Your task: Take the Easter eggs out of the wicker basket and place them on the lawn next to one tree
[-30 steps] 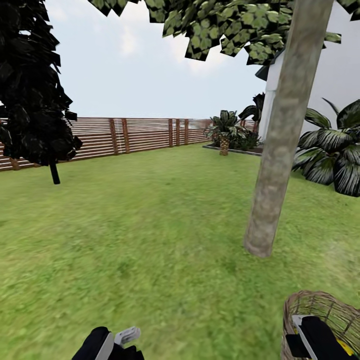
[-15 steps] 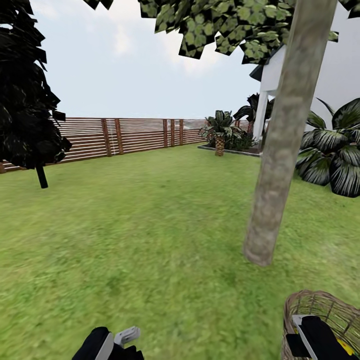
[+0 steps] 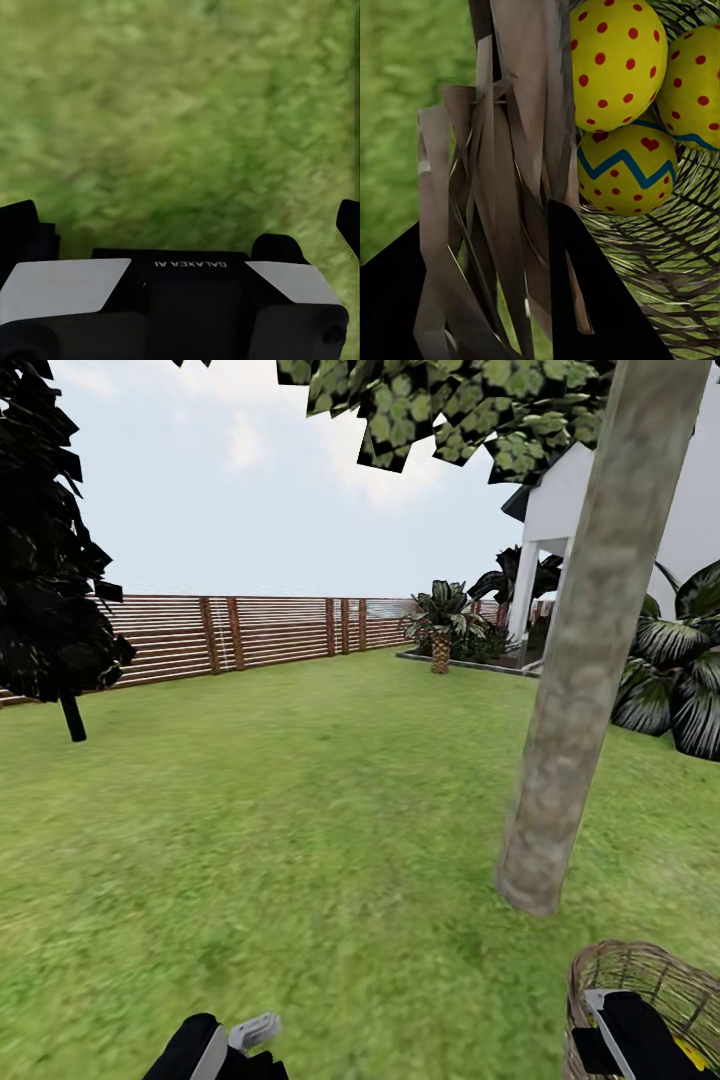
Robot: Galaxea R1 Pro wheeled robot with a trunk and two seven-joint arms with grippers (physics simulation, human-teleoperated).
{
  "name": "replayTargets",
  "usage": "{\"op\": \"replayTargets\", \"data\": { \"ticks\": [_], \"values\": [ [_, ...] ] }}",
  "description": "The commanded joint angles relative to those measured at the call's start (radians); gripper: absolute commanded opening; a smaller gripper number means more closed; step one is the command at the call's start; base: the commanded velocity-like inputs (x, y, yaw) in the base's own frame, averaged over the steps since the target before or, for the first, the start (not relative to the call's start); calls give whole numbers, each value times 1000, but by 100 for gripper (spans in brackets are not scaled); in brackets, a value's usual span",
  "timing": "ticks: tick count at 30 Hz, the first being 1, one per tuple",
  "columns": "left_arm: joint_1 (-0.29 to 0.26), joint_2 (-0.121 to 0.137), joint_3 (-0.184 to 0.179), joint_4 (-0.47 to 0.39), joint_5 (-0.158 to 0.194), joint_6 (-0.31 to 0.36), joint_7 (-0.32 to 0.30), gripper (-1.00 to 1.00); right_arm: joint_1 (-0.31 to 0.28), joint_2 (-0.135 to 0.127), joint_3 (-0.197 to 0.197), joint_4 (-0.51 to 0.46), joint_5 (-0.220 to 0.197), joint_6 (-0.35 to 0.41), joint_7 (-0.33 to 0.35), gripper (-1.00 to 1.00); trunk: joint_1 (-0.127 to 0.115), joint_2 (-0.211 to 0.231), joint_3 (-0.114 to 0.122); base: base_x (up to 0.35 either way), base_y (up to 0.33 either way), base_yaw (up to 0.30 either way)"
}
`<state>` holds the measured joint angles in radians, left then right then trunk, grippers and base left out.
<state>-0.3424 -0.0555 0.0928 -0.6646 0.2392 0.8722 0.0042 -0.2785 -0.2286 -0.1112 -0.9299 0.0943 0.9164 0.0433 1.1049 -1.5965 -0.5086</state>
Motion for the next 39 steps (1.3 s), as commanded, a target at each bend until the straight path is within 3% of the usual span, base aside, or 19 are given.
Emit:
{"op": "replayTargets", "data": {
  "ticks": [1, 32, 39],
  "values": [
    [0, -1, 5, -1, 2, 5, 0, 100, -1, 0, -1, 0, 24, 4, 6, -100, 1, -1, -1, 348, 0, 0],
    [0, -1, 5, -2, 3, 5, 0, 100, -1, 0, 0, 4, 21, 4, 6, -100, 1, -1, -1, 347, 0, 0],
    [-1, 0, 7, -3, 5, -2, -6, 100, -1, 1, 1, 5, 21, 4, 6, -100, 1, -1, -1, 160, 0, 0]
  ]
}}
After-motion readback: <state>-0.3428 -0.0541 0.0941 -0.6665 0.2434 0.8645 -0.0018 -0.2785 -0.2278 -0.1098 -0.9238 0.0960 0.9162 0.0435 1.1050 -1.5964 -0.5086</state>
